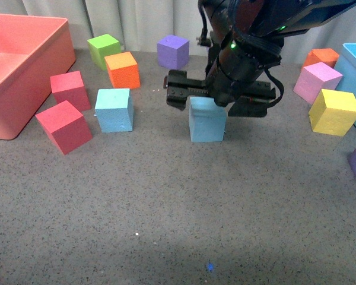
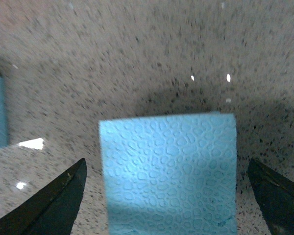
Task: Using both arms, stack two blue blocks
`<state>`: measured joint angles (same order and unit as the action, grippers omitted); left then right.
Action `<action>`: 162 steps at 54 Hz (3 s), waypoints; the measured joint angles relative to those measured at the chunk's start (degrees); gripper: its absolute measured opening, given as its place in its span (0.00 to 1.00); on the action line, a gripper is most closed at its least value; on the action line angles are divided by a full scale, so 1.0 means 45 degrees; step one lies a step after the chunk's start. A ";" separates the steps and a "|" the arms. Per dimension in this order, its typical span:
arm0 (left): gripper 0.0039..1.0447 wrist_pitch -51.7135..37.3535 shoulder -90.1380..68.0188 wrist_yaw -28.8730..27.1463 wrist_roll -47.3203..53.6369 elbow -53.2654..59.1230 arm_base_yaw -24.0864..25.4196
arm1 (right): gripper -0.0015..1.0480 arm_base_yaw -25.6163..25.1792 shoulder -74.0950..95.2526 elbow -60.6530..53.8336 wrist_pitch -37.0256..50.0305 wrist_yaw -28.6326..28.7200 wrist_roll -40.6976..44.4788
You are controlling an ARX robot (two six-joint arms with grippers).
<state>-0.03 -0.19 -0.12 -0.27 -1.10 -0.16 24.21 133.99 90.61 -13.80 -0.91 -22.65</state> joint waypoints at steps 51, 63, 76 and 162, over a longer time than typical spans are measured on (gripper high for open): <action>0.94 0.0000 0.0000 0.0000 0.0000 0.0000 0.0000 | 0.01 -0.2982 -1.0156 -1.5756 1.8102 -0.2069 0.5032; 0.94 0.0000 0.0000 0.0000 0.0000 0.0000 0.0000 | 0.01 -0.3667 -1.2216 -1.7330 1.7602 -0.1545 0.5032; 0.94 0.0000 0.0000 0.0000 0.0000 0.0000 0.0000 | 0.01 -0.4129 -1.4377 -1.8472 1.6602 -0.1001 0.5032; 0.94 0.0000 0.0000 0.0000 0.0000 0.0000 0.0000 | 0.01 -0.5348 -2.6520 -2.0104 0.6377 0.0180 0.5027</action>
<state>-0.03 -0.19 -0.12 -0.27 -1.10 -0.16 0.14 14.66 0.14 14.90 -0.10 -0.03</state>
